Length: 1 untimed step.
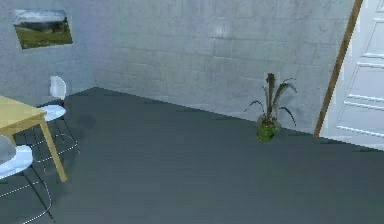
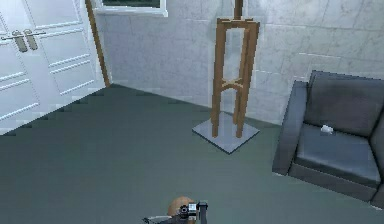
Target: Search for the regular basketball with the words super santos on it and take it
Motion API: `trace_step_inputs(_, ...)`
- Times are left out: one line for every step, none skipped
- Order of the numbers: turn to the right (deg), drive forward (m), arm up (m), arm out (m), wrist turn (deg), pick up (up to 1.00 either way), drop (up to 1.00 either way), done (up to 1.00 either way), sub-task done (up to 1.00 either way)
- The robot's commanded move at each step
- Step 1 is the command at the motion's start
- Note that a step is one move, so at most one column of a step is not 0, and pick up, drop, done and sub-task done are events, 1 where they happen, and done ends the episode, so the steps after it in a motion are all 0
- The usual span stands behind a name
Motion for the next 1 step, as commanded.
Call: trace_step_inputs(0.0,0.0,0.0,0.0,45.0,0.0,0.0,0.0,0.0)
